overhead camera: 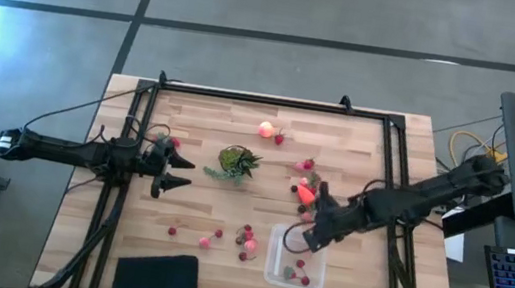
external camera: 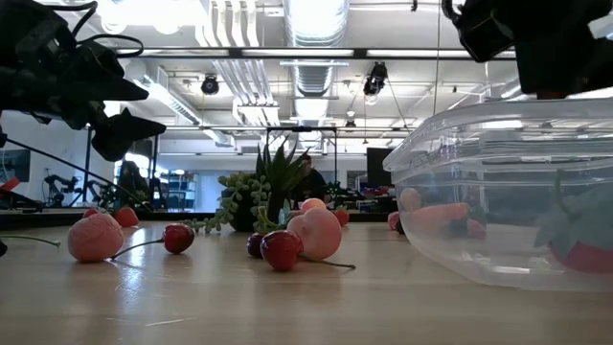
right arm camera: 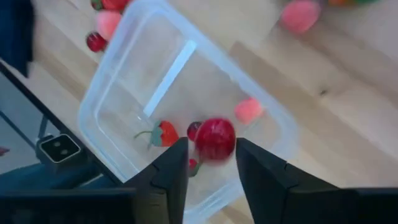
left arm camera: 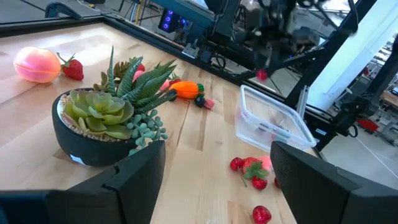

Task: Pick and placing Produce into tupperware
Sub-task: Put the cherry into the bin, then put the carrot into the bin

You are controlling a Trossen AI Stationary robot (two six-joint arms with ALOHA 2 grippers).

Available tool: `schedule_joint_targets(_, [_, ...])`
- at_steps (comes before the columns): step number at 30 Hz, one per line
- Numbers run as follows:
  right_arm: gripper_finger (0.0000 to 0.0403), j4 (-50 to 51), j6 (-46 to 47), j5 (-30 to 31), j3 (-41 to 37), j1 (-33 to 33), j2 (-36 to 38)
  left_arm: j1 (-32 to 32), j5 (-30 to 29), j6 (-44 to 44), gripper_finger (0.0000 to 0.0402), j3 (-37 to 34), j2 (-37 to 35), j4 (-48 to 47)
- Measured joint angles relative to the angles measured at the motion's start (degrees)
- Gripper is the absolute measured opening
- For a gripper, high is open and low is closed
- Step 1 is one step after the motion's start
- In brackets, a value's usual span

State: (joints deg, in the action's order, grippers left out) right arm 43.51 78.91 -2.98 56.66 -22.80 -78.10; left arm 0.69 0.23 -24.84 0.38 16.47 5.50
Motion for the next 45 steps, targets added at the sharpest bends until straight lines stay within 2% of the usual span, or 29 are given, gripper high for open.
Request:
schedule_joint_targets(6, [0.0177, -6.21, 3.61, -0.55, 0.05, -1.65, -5.28, 0.0, 0.0, -0.02, 0.0277, 0.0, 0.0, -0.02])
schedule_joint_targets(10, [0.0197, -4.93, 2.85, 1.55, 1.8, -0.99, -7.1, -0.01, -0.02, -0.01, 0.0277, 0.0, -0.02, -0.01])
schedule_joint_targets(12, [0.0202, -0.94, 1.43, 3.92, 3.89, 0.14, -7.17, -0.01, -0.01, -0.01, 0.0277, 0.0, 0.0, 0.02])
schedule_joint_targets(16, [0.0205, 15.96, -2.58, 8.68, 9.34, 4.24, -7.25, -0.01, 0.0, -0.02, 0.0277, 0.0, 0.01, -0.01])
schedule_joint_targets(19, [0.0205, 23.52, -9.2, 8.52, 11.02, 9.03, -7.25, -0.02, 0.0, 0.0, 0.0277, 0.0, 0.0, 0.02])
schedule_joint_targets(27, [0.0206, 16.93, -23.89, 5.55, 9.6, 20.48, -8.92, -0.01, 0.0, 0.0, 0.0277, 0.0, -0.02, -0.02])
schedule_joint_targets(32, [0.0206, 16.34, -33.06, 1.22, 9.6, 23.24, -14.56, 0.0, 0.0, -0.01, 0.0277, 0.0, -0.02, 0.0])
schedule_joint_targets(34, [0.0206, 16.17, -35.5, 1.3, 9.56, 23.24, -17.25, -0.01, 0.0, 0.0, 0.0277, 0.0, 0.0, -0.02])
schedule_joint_targets(39, [0.0206, 15.18, -36.56, 1.94, 9.77, 23.53, -22.02, 0.0, -0.02, -0.01, 0.0277, 0.0, -0.02, 0.0])
schedule_joint_targets(45, [0.0206, 10.29, -35.88, 1.51, 10.48, 23.57, -24.35, -0.02, 0.0, -0.02, 0.0277, 0.0, -0.02, -0.01])
